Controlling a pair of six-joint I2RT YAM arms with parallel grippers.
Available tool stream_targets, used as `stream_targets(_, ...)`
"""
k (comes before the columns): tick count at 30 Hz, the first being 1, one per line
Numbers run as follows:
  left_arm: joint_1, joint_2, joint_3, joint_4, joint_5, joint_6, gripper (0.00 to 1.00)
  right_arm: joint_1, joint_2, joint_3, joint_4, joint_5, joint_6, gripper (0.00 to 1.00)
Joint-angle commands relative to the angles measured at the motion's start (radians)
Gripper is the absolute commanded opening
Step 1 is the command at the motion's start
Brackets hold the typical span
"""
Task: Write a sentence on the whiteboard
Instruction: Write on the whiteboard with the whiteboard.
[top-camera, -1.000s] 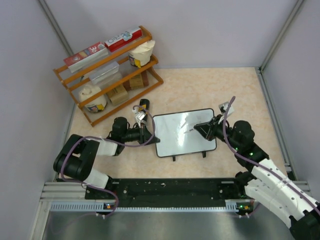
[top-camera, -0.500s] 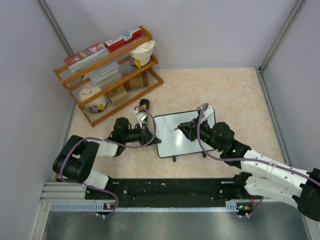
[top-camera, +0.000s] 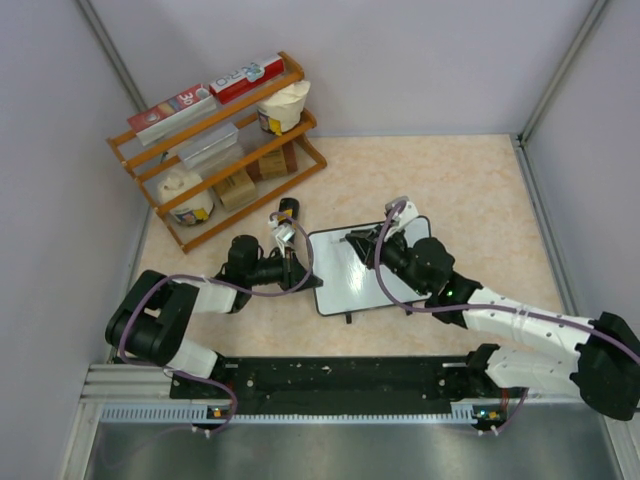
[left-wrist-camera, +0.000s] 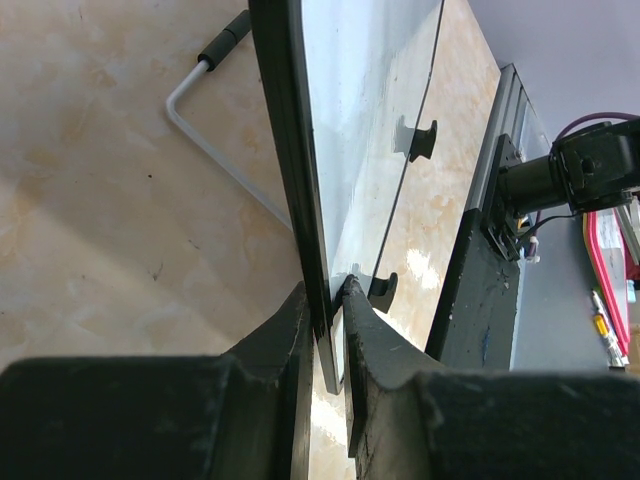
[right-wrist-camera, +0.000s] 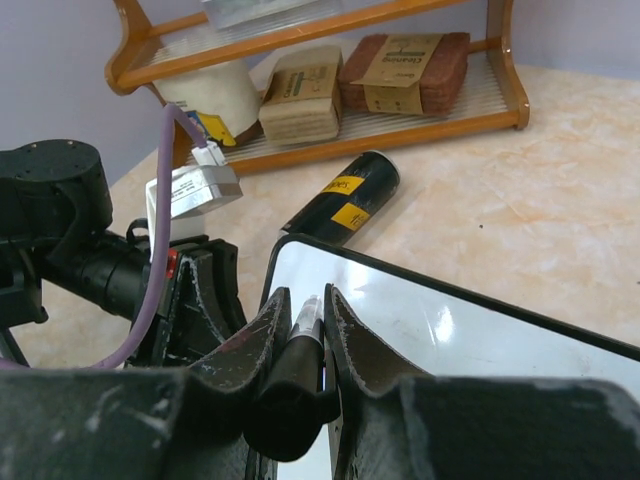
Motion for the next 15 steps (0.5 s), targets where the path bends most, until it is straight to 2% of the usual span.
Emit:
stream_targets(1,-0.016,-0.008,-0.009,-0.041,-0.014,0.054,0.0,0.025,0.028,0.062,0.097,0.015,-0.013,0.0)
stream_targets(15,-0.018,0.015,-0.006,-0.03,-0.012,0.054,0.0,0.028,0.114,0.103,0.119,0.064,-0.028,0.0)
